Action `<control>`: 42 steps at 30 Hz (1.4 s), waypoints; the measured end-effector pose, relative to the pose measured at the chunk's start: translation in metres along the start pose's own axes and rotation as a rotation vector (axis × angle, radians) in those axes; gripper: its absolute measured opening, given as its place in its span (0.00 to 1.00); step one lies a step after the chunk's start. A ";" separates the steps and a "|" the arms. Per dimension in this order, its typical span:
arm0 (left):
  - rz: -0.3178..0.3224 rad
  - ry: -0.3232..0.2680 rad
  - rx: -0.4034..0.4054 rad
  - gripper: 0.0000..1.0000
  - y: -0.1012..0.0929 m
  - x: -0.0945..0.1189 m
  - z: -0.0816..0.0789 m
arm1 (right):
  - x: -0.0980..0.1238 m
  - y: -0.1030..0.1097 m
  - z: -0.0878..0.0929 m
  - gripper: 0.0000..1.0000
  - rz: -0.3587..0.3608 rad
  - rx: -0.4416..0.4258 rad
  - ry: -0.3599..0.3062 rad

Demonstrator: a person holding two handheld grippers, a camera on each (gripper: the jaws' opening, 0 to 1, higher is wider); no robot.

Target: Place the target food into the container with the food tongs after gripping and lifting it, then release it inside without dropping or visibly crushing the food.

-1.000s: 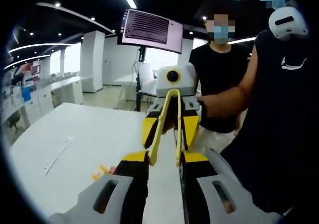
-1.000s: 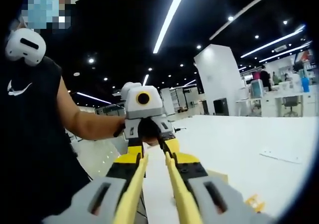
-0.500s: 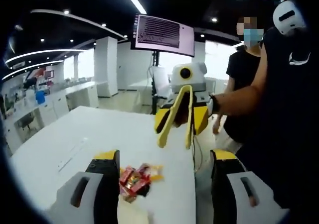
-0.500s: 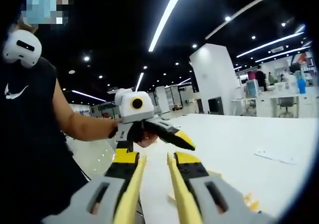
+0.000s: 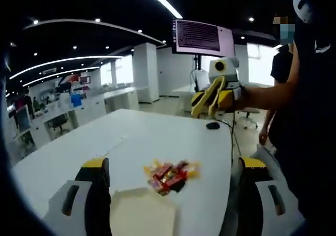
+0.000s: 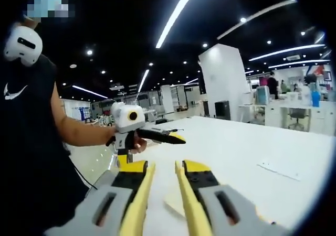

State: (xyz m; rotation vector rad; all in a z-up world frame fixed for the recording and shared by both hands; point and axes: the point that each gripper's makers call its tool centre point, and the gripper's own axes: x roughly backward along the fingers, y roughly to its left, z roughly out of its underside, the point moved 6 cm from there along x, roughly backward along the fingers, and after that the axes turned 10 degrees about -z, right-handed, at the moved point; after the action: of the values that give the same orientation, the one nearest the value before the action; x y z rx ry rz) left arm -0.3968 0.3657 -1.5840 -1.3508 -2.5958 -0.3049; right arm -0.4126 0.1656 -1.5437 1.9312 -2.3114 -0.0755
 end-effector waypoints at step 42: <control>-0.306 0.074 0.127 1.00 0.000 0.061 0.145 | 0.032 -0.034 0.053 0.24 0.184 0.049 0.274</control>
State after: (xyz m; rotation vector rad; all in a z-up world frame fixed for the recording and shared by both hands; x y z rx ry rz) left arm -0.4430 0.4529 -1.7068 -0.8838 -2.7032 -0.2250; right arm -0.3920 0.1260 -1.5982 1.6207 -2.3077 0.2494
